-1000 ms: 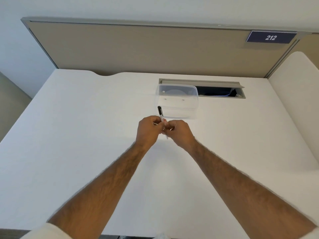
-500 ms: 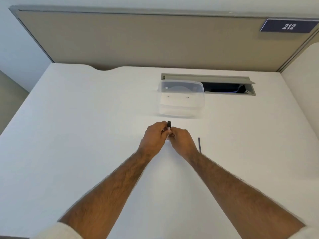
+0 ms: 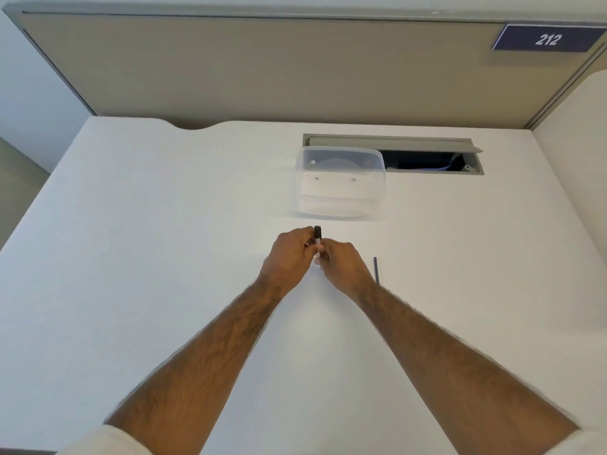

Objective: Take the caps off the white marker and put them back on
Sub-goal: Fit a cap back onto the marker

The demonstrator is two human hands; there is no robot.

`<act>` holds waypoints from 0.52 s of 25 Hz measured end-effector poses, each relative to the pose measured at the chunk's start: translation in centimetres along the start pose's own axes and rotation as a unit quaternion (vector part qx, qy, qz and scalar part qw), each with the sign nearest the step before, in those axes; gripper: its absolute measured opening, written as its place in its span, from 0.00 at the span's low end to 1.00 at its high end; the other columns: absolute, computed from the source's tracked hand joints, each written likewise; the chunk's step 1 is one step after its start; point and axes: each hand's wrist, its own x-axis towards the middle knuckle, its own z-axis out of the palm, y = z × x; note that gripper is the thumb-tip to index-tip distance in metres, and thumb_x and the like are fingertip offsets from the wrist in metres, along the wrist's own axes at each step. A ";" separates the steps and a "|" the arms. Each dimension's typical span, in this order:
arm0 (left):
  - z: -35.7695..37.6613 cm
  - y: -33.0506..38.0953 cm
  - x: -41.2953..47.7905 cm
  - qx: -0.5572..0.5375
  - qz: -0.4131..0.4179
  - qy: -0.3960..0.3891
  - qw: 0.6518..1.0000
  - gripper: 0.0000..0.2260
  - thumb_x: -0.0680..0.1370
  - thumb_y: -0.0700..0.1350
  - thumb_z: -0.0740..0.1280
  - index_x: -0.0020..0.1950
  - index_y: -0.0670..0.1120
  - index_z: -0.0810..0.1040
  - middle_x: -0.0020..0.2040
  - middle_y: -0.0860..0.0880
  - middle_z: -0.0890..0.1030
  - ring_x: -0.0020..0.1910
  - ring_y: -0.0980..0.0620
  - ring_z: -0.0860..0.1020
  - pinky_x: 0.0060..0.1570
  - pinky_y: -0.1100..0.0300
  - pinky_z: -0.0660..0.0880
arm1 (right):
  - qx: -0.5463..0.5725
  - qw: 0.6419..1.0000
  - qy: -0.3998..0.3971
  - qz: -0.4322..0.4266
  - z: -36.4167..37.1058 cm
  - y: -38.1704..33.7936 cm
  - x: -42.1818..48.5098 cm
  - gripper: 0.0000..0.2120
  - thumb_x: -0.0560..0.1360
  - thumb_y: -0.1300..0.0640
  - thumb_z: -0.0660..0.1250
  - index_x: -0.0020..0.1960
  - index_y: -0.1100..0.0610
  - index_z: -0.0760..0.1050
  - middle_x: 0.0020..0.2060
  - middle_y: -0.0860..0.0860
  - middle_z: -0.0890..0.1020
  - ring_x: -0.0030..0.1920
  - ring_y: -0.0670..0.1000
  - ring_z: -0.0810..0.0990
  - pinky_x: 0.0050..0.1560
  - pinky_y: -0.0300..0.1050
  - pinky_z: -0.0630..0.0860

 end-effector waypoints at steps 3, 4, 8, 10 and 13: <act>-0.2 0.3 -0.1 0.030 0.011 -0.002 0.999 0.05 0.81 0.48 0.66 0.45 0.53 0.78 0.40 0.56 0.83 0.41 0.55 0.81 0.43 0.49 0.81 | -0.013 1.000 0.001 -0.002 0.1 -0.1 -0.2 0.05 0.79 0.62 0.64 0.50 0.59 0.79 0.45 0.54 0.87 0.45 0.56 0.84 0.46 0.50 0.80; -0.3 0.3 -0.1 0.030 0.004 -0.013 0.999 0.05 0.81 0.48 0.66 0.46 0.53 0.78 0.41 0.56 0.83 0.42 0.56 0.81 0.43 0.50 0.82 | -0.007 1.000 -0.005 0.004 0.1 0.0 -0.3 0.05 0.79 0.61 0.64 0.51 0.59 0.79 0.45 0.54 0.87 0.45 0.56 0.84 0.47 0.51 0.80; 0.2 0.5 -0.8 0.075 0.009 -0.016 0.997 0.06 0.81 0.50 0.64 0.44 0.56 0.75 0.40 0.58 0.80 0.41 0.57 0.79 0.38 0.53 0.77 | -0.028 0.999 -0.017 0.004 0.1 0.0 -0.3 0.06 0.78 0.62 0.64 0.42 0.57 0.76 0.41 0.53 0.85 0.42 0.55 0.82 0.43 0.51 0.79; 0.1 0.6 -0.8 0.072 -0.001 -0.024 0.997 0.08 0.81 0.50 0.65 0.42 0.57 0.74 0.39 0.58 0.80 0.39 0.58 0.78 0.35 0.56 0.74 | -0.032 0.999 -0.027 0.005 -0.2 0.0 -0.1 0.10 0.77 0.62 0.65 0.38 0.54 0.73 0.39 0.53 0.84 0.40 0.55 0.80 0.41 0.49 0.76; 0.0 1.0 -0.9 0.090 -0.002 -0.018 0.996 0.10 0.81 0.50 0.65 0.39 0.58 0.72 0.37 0.59 0.79 0.38 0.59 0.77 0.33 0.58 0.70 | -0.049 0.998 -0.027 0.010 -0.3 0.1 0.1 0.08 0.76 0.62 0.65 0.39 0.56 0.77 0.40 0.52 0.85 0.41 0.54 0.81 0.41 0.48 0.76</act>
